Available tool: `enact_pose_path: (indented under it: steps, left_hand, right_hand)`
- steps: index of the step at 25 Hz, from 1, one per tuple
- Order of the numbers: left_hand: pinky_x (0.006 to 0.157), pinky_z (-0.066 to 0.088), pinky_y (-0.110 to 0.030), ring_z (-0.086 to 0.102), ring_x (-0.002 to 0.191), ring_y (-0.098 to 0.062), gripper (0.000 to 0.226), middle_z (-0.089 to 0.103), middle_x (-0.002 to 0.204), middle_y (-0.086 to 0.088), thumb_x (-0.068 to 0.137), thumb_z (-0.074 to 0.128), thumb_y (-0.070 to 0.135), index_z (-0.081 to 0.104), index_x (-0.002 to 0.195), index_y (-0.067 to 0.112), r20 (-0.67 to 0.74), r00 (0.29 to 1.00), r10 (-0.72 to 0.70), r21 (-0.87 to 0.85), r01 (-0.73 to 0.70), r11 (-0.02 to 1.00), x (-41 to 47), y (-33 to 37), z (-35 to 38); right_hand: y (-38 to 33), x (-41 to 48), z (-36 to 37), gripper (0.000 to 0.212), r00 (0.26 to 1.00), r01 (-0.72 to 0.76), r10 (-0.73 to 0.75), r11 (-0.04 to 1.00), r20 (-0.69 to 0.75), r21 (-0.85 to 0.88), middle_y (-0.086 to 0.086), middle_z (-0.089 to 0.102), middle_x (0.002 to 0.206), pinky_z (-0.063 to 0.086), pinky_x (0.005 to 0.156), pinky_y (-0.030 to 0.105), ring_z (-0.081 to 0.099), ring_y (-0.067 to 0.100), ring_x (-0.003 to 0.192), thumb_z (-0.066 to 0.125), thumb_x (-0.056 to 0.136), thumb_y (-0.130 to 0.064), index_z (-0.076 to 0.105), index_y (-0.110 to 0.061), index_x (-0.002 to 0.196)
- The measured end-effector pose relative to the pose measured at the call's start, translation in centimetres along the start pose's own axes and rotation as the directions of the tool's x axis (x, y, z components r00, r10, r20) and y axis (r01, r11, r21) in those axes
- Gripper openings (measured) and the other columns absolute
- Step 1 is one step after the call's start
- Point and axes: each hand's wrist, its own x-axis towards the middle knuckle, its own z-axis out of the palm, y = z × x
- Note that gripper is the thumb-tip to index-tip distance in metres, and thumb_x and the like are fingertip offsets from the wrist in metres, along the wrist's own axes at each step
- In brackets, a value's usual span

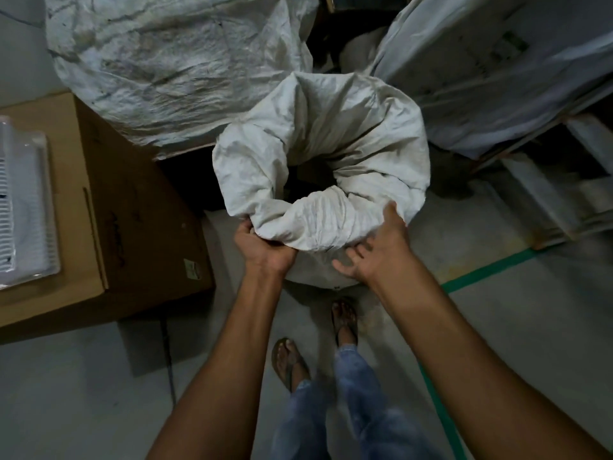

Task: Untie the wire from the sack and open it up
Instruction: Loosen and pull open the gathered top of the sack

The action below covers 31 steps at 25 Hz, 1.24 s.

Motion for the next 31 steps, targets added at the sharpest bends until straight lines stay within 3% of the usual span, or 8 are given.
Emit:
enact_pose_path:
  steps: [6,10,15,19,21,23,27,31]
  left_hand:
    - [0.108,0.047,-0.051,0.06,0.125,-0.038,0.049,0.061,0.138,-0.022,0.095,0.048,0.036,0.061,0.133,0.008,-0.165,0.976,0.145,0.314,-0.087,0.946,-1.0,1.0,-1.8]
    - [0.092,0.049,-0.035,0.06,0.116,-0.025,0.048,0.054,0.139,-0.01,0.092,0.059,0.037,0.056,0.135,0.017,-0.219,0.526,0.822,0.915,-0.183,0.361,-0.9,3.2,-0.1]
    - [0.1,0.051,-0.048,0.056,0.127,-0.032,0.074,0.054,0.143,-0.011,0.082,0.071,0.058,0.055,0.14,0.013,-0.05,0.777,0.627,0.994,0.098,-0.042,2.4,1.8,1.9]
    - [0.083,0.057,-0.034,0.071,0.101,-0.025,0.031,0.073,0.108,-0.01,0.095,0.066,0.029,0.07,0.118,0.009,-0.122,0.768,0.629,0.927,-0.139,0.349,4.2,2.1,-1.4]
    - [0.082,0.058,-0.029,0.07,0.098,-0.019,0.027,0.073,0.112,-0.009,0.1,0.06,0.019,0.068,0.124,0.008,-0.066,0.82,0.568,0.832,-0.269,0.484,3.9,2.3,-2.2]
    - [0.088,0.059,-0.033,0.072,0.105,-0.022,0.027,0.074,0.117,-0.01,0.102,0.057,0.015,0.067,0.127,0.011,-0.003,0.863,0.506,0.796,-0.304,0.523,3.2,2.8,-2.8]
    - [0.085,0.06,-0.034,0.073,0.1,-0.021,0.026,0.075,0.113,-0.011,0.103,0.054,0.009,0.067,0.126,0.006,0.122,0.895,0.429,0.848,-0.319,0.424,1.5,4.8,-3.7]
    - [0.093,0.056,-0.036,0.07,0.109,-0.025,0.03,0.074,0.119,-0.012,0.102,0.056,0.005,0.065,0.13,0.012,0.23,0.914,0.335,0.852,-0.356,0.384,0.8,6.9,-5.2]
  right_hand:
    - [0.8,2.5,1.8,0.039,0.996,0.007,-0.032,0.964,-0.087,-0.266,0.008,0.059,0.138,0.053,0.095,0.043,0.059,0.03,0.124,0.053,0.099,0.001,0.055,-0.007,0.137]
    - [2.8,4.7,0.3,0.056,0.97,0.225,-0.231,0.971,-0.072,-0.08,0.011,0.062,0.13,0.06,0.055,0.033,0.066,0.027,0.101,0.052,0.089,0.02,0.053,-0.009,0.137]
    - [7.6,3.8,-1.5,0.048,0.925,0.38,-0.381,0.924,-0.012,-0.031,0.007,0.07,0.113,0.06,0.082,0.038,0.068,0.021,0.099,0.057,0.085,0.022,0.062,-0.015,0.114]
    - [7.6,3.2,-3.8,0.046,0.837,0.443,-0.499,0.86,-0.226,-0.254,0.013,0.062,0.127,0.055,0.087,0.037,0.062,0.026,0.106,0.069,0.074,0.015,0.06,-0.011,0.11]
    - [5.9,2.4,-3.5,0.063,0.465,0.538,-0.845,0.506,-0.263,-0.674,0.011,0.048,0.134,0.043,0.101,0.042,0.047,0.031,0.123,0.069,0.065,0.005,0.052,-0.014,0.122]
    - [3.0,3.0,-1.2,0.066,0.119,0.629,-0.964,-0.112,0.238,-0.769,0.006,0.048,0.134,0.036,0.106,0.035,0.043,0.027,0.126,0.066,0.062,0.0,0.055,-0.02,0.124]
    - [-5.3,8.3,9.5,0.1,0.218,0.346,-0.346,-0.847,0.913,-0.404,0.004,0.025,0.162,0.029,0.114,0.054,0.024,0.033,0.146,0.075,0.069,-0.013,0.029,-0.031,0.156]
    - [-9.2,11.9,16.4,0.044,0.214,0.331,0.035,-0.943,0.976,-0.039,0.006,0.066,0.127,0.036,0.102,0.048,0.057,0.032,0.122,0.063,0.086,-0.027,0.061,-0.028,0.131]
